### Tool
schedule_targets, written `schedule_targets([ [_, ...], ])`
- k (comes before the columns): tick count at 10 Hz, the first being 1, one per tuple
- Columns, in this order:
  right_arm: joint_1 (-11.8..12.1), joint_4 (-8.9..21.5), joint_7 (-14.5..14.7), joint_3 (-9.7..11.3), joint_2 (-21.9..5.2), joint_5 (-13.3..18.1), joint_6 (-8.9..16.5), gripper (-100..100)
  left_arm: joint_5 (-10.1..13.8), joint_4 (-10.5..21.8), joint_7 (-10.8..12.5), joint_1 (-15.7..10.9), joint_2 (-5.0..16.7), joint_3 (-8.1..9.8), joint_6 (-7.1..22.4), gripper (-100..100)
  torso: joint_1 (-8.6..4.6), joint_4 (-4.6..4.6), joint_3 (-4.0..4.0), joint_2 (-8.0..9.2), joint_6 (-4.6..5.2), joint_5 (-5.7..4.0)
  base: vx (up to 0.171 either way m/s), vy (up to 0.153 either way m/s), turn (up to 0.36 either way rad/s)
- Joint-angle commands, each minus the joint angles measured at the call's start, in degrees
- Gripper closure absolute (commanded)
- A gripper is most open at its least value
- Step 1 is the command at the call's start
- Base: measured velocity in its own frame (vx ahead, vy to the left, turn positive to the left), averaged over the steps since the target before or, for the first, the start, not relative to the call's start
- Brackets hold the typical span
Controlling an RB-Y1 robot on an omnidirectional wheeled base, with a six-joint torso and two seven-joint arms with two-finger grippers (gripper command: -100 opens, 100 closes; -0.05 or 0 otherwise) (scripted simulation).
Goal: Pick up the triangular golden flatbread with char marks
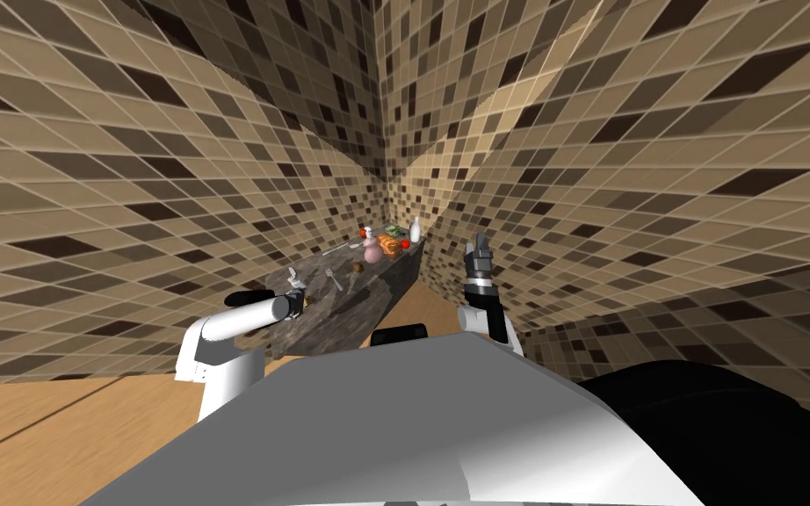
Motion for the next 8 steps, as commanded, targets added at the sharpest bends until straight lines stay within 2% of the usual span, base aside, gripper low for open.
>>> schedule_targets([
  [1, 0.00, 0.00, 0.00, 0.00, 0.00, 0.00, 0.00, 0, 0.34, 0.84, 0.11, -0.83, 0.32, 0.60, 2.83, -100, 0.00, 0.00, 0.00, 0.00, 0.00, 0.00, 0.030, 0.030, -0.040],
  [5, 0.00, 0.00, 0.00, 0.00, 0.00, 0.00, 0.00, 0, 0.90, 3.28, 0.27, -1.85, 0.65, 1.36, 7.13, -100, 0.02, 0.00, 0.00, 0.00, -0.01, 0.01, 0.032, 0.033, -0.039],
  [6, 0.00, 0.00, 0.00, 0.00, 0.00, 0.00, 0.00, 0, 0.64, 3.21, 0.32, -2.06, 0.66, 1.15, 6.33, -100, 0.03, -0.01, -0.02, -0.03, 0.00, 0.01, 0.020, 0.017, -0.009],
  [7, 0.00, 0.00, 0.00, 0.00, 0.00, 0.00, 0.00, 0, 0.64, 3.31, 0.34, -2.09, 0.65, 1.15, 6.53, 0, -0.03, 0.00, 0.01, 0.02, -0.01, 0.00, 0.000, 0.000, 0.000],
  [8, 0.00, 0.00, 0.00, 0.00, 0.00, 0.00, 0.00, 0, 0.71, 5.18, 0.50, -2.79, 1.31, 1.65, 5.72, -100, -0.08, 0.01, 0.04, 0.08, -0.01, -0.02, -0.026, -0.008, -0.079],
])
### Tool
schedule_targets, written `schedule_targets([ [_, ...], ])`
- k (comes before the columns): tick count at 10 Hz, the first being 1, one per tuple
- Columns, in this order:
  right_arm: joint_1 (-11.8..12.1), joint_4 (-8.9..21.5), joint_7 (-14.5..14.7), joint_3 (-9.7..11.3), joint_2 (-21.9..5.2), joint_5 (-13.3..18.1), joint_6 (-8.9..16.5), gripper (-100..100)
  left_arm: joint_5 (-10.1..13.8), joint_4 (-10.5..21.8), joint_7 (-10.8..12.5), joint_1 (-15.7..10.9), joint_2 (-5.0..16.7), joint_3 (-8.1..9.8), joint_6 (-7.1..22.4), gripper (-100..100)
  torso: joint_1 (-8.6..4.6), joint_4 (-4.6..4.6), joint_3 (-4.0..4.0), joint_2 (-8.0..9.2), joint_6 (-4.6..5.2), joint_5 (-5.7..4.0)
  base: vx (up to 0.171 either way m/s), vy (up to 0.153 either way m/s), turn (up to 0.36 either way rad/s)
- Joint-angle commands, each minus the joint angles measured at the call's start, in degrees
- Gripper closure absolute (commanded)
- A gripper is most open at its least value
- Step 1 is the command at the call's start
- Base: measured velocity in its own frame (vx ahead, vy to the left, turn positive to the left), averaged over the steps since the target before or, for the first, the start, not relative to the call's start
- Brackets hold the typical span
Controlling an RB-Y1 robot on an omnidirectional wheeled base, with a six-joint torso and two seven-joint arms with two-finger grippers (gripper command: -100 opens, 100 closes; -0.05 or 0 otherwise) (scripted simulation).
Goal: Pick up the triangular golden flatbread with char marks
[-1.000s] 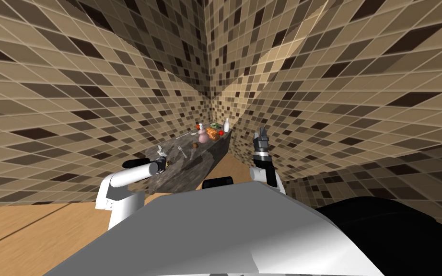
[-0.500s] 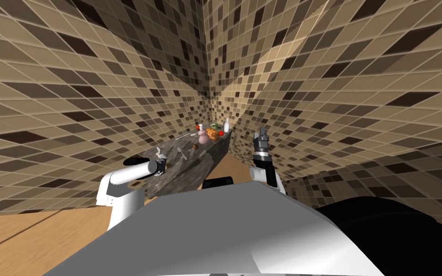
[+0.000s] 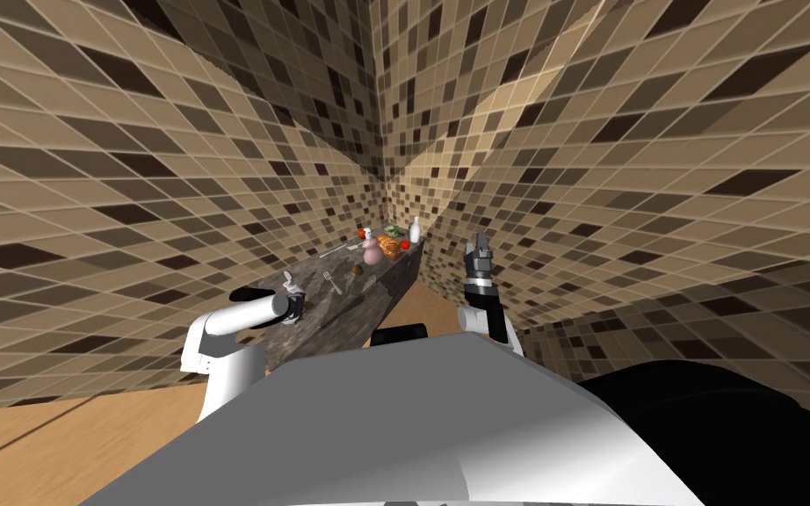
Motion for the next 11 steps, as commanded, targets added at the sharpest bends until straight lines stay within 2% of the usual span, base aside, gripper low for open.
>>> schedule_targets([
  [1, 0.00, 0.00, 0.00, 0.00, 0.00, 0.00, 0.00, 0, 0.20, 2.82, 0.20, -0.97, 0.99, 0.81, -1.30, -100, 0.00, 0.00, 0.00, 0.00, 0.00, 0.00, -0.060, -0.010, -0.162],
  [9, -0.01, 0.00, 0.00, 0.00, 0.00, 0.00, 0.00, 0, 0.79, 17.87, 1.50, -6.59, 6.23, 4.82, -7.56, -100, 0.03, 0.02, 0.05, 0.08, 0.06, 0.07, -0.073, -0.024, -0.129],
  [10, 0.00, 0.00, 0.00, 0.00, 0.00, 0.00, 0.00, 0, 0.57, 16.83, 1.43, -6.28, 5.80, 4.40, -7.24, -100, 0.10, -0.02, 0.00, 0.03, 0.05, 0.11, -0.029, -0.009, -0.018],
  [11, 0.01, 0.00, 0.00, -0.01, 0.00, 0.00, 0.00, 0, 0.58, 17.01, 1.47, -6.33, 5.85, 4.45, -7.38, 100, 0.17, -0.04, -0.06, -0.08, 0.03, 0.13, -0.008, -0.004, 0.013],
])
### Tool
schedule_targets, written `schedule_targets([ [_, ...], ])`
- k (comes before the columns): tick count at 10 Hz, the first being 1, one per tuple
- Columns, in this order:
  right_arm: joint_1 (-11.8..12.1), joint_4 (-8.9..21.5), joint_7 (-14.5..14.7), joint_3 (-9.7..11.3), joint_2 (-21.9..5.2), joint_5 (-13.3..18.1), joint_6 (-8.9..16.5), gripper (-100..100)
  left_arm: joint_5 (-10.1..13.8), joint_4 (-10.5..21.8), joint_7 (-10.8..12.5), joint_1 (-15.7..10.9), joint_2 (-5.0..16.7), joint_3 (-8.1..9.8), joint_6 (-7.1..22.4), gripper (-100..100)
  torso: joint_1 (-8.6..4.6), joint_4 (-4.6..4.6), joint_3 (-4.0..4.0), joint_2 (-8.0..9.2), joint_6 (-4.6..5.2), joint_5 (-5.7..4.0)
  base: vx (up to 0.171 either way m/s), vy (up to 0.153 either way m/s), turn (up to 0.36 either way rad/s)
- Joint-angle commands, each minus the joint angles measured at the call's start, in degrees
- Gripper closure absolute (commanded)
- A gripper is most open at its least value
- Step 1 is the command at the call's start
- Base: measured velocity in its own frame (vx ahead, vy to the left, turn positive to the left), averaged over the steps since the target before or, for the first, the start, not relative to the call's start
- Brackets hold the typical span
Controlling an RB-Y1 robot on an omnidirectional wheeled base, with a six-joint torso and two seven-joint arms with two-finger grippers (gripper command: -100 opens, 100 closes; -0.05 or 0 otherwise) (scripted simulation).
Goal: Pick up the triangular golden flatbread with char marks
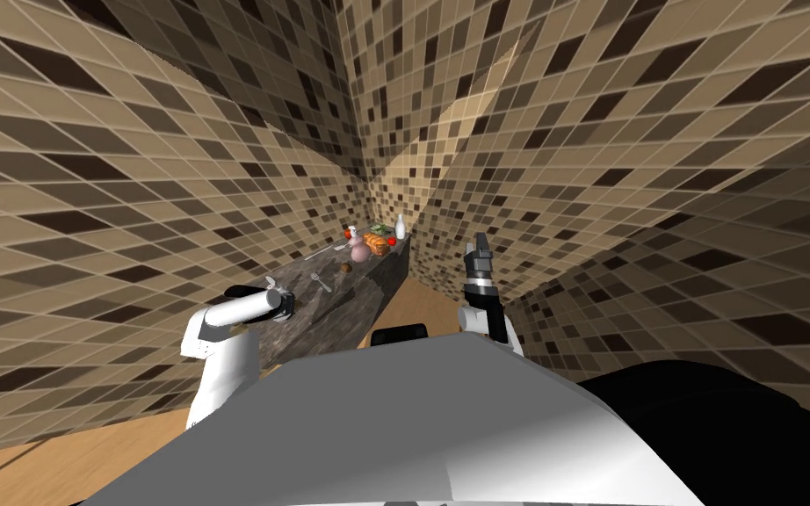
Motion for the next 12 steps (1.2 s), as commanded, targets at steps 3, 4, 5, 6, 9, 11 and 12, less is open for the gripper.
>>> schedule_targets([
  [3, 0.00, 0.00, 0.00, 0.00, 0.00, 0.00, 0.00, 0, 0.01, -0.08, 0.00, -0.09, 0.05, 0.01, -0.11, 100, 0.03, -0.07, -0.07, -0.07, -0.05, 0.05, 0.000, 0.000, 0.000],
  [4, 0.00, 0.00, 0.00, 0.00, 0.00, 0.00, 0.00, 0, 0.01, -0.07, 0.00, -0.08, 0.04, 0.01, -0.10, 100, 0.03, -0.07, -0.07, -0.07, -0.04, 0.04, 0.000, 0.000, 0.000],
  [5, 0.00, 0.00, 0.00, 0.00, 0.00, 0.00, 0.00, 0, 0.00, -0.06, 0.00, -0.08, 0.04, 0.01, -0.08, 0, 0.03, -0.06, -0.07, -0.07, -0.04, 0.04, 0.000, 0.000, 0.000],
  [6, 0.00, 0.00, 0.00, 0.00, 0.00, 0.00, 0.00, 0, 0.06, -2.92, -0.29, 1.05, -0.87, -0.62, 1.30, 100, 0.03, -0.06, -0.06, -0.07, -0.04, 0.04, 0.041, 0.022, 0.168],
  [9, 0.02, 0.00, 0.00, -0.01, 0.00, 0.00, 0.00, 0, -0.09, -6.70, -0.62, 2.45, -2.18, -1.62, 2.87, 100, 0.12, -0.11, -0.23, -0.37, -0.11, 0.05, 0.082, 0.024, 0.127],
  [11, 0.01, 0.00, 0.00, -0.01, 0.00, 0.00, 0.00, 0, -0.23, -10.43, -0.94, 3.86, -3.49, -2.63, 4.44, 100, 0.09, -0.10, -0.16, -0.23, -0.05, 0.05, 0.036, 0.022, 0.099],
  [12, 0.01, 0.00, 0.00, -0.01, 0.00, 0.00, 0.00, 0, -0.31, -12.23, -1.10, 4.56, -4.15, -3.13, 5.22, 100, 0.09, -0.08, -0.13, -0.19, -0.07, 0.04, 0.063, 0.018, 0.145],
])
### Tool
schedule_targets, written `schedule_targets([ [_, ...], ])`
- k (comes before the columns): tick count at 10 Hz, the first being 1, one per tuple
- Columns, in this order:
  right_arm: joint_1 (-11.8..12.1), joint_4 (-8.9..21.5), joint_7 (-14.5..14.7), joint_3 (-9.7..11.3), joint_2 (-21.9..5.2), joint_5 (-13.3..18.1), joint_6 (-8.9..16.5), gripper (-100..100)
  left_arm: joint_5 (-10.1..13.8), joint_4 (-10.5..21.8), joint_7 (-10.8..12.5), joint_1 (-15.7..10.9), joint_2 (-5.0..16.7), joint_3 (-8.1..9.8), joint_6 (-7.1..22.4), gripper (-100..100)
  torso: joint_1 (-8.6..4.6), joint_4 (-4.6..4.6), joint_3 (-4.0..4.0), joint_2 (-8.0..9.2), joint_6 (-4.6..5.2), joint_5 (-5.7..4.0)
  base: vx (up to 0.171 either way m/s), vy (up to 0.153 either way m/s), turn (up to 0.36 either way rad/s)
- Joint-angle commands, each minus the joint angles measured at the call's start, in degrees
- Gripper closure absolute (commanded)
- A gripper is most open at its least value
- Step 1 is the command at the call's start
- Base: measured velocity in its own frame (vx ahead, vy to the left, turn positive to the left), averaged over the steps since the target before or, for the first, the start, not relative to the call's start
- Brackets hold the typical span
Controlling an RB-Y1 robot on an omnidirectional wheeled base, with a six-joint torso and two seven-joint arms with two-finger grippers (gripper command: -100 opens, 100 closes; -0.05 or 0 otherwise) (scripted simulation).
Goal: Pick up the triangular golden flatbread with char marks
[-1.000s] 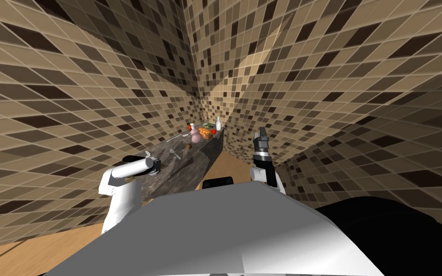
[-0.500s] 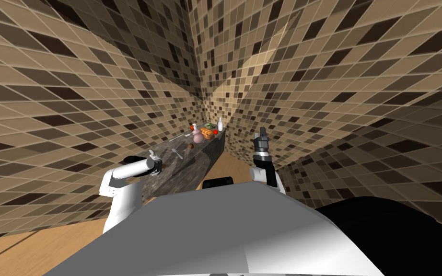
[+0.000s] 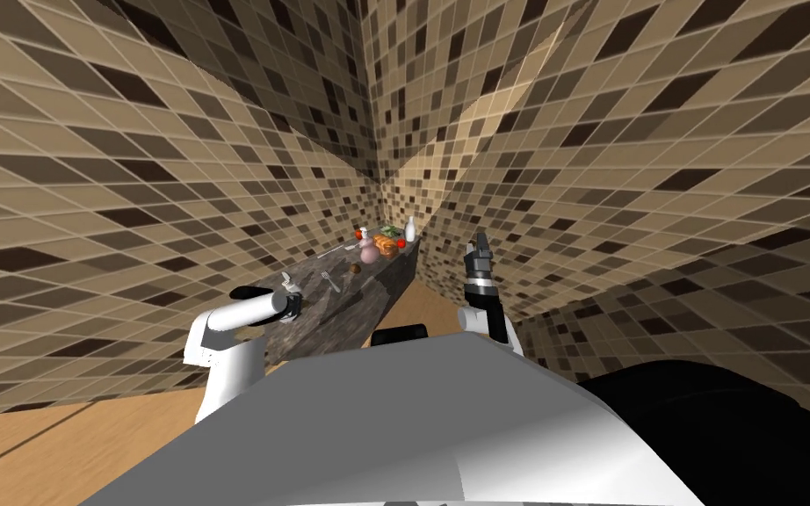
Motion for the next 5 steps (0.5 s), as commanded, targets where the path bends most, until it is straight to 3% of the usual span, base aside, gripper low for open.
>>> schedule_targets([
  [1, 0.00, 0.00, 0.00, 0.00, 0.00, 0.00, 0.00, 0, 0.23, -2.86, -0.49, 1.29, -0.87, -0.53, 1.10, 100, 0.00, 0.00, 0.00, 0.00, 0.00, 0.00, 0.078, 0.009, 0.122],
  [3, 0.00, 0.00, 0.00, 0.00, 0.00, 0.00, 0.00, 0, 0.09, -6.34, -0.82, 2.70, -2.18, -1.54, 2.66, 100, 0.01, -0.01, -0.04, -0.07, 0.00, 0.00, 0.085, 0.021, 0.135],
  [4, 0.00, 0.00, 0.00, 0.00, 0.00, 0.00, 0.00, 0, 0.25, -5.32, -0.76, 2.36, -1.74, -1.12, 2.15, 100, 0.03, -0.01, -0.05, -0.09, 0.01, 0.00, 0.040, 0.008, 0.026],
  [5, -0.01, 0.00, 0.00, 0.01, 0.00, 0.00, 0.00, 0, 0.25, -5.57, -0.79, 2.41, -1.79, -1.16, 2.34, 0, 0.02, -0.02, -0.02, 0.00, 0.05, 0.01, 0.007, 0.001, -0.005],
])
